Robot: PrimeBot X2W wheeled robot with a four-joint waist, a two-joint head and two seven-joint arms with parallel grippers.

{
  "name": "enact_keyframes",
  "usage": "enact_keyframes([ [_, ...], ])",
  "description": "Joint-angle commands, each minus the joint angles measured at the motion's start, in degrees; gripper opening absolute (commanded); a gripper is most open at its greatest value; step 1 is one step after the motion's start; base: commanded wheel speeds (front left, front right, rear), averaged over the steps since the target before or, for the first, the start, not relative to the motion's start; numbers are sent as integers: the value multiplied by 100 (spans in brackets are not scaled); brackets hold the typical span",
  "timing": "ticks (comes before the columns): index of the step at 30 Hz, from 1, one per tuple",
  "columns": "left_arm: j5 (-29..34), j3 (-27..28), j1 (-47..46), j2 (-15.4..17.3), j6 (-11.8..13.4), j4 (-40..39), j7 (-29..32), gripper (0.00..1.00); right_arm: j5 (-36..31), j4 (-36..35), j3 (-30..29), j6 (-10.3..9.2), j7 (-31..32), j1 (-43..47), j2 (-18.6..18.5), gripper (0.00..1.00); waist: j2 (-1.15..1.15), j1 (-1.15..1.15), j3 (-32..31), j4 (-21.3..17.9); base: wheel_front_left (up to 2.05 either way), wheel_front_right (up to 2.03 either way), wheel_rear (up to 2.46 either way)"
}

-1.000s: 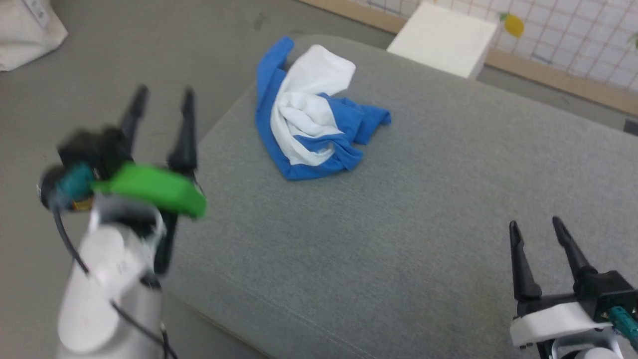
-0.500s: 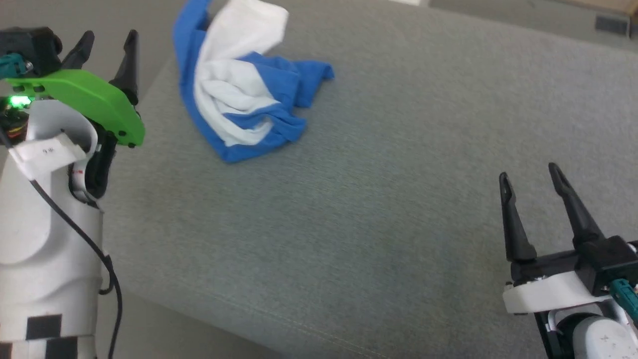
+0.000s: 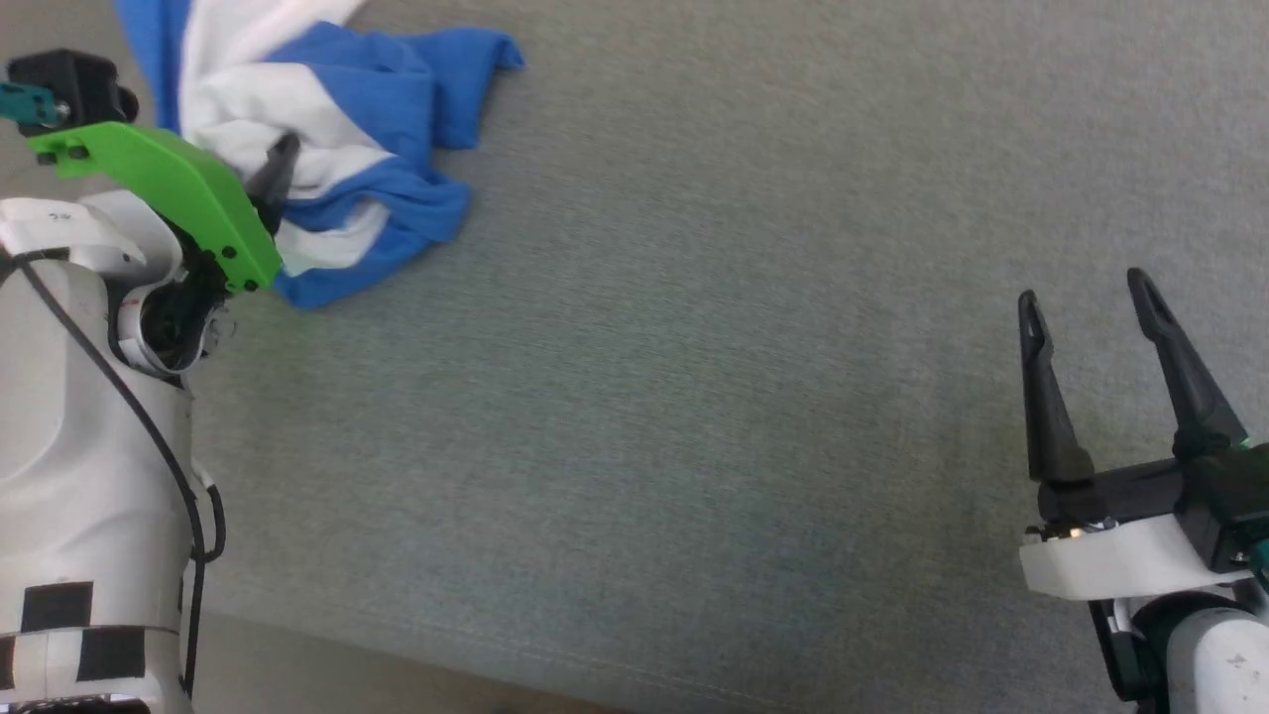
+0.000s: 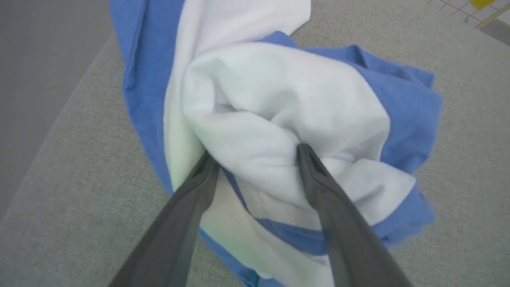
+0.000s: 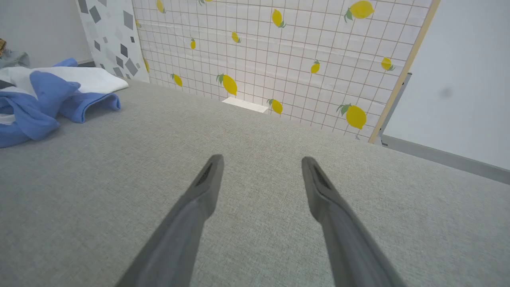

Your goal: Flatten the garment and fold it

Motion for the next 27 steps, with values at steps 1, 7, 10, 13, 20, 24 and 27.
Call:
enact_keyframes([
  [1, -8, -10, -106, -2, 124, 91, 152, 100, -31, -51, -17, -9, 8, -87, 2, 100, 0, -1, 379, -348, 0, 0, 0],
  [7, 308, -11, -247, 99, 793, 573, 169, 27, 22, -52, -43, -9, -29, -141, 2, 100, 0, -1, 484, -483, 0, 0, 0],
  [10, 237, 34, -310, 95, 781, 714, 127, 0, 47, -12, -67, -9, -47, -162, 2, 100, 0, -1, 434, -496, 0, 0, 0],
  [13, 170, 44, -398, 105, 662, 779, 34, 0, 75, 67, -98, -9, -80, -161, 2, 100, 0, -1, 296, -461, 0, 0, 0],
  [20, 80, 21, -539, 255, 354, 747, -69, 0, 277, 416, 39, -9, -238, -140, 2, 100, 0, -1, -395, -401, 0, 0, 0],
  [24, 86, -4, -579, 390, 269, 690, -87, 0, 448, 646, 56, -9, -350, -72, 2, 100, 0, -1, -914, -425, 0, 0, 0],
  [27, 45, -25, -611, 437, 209, 585, -41, 0, 600, 814, 31, -9, -431, 6, 2, 100, 0, -1, -1302, -464, 0, 0, 0],
])
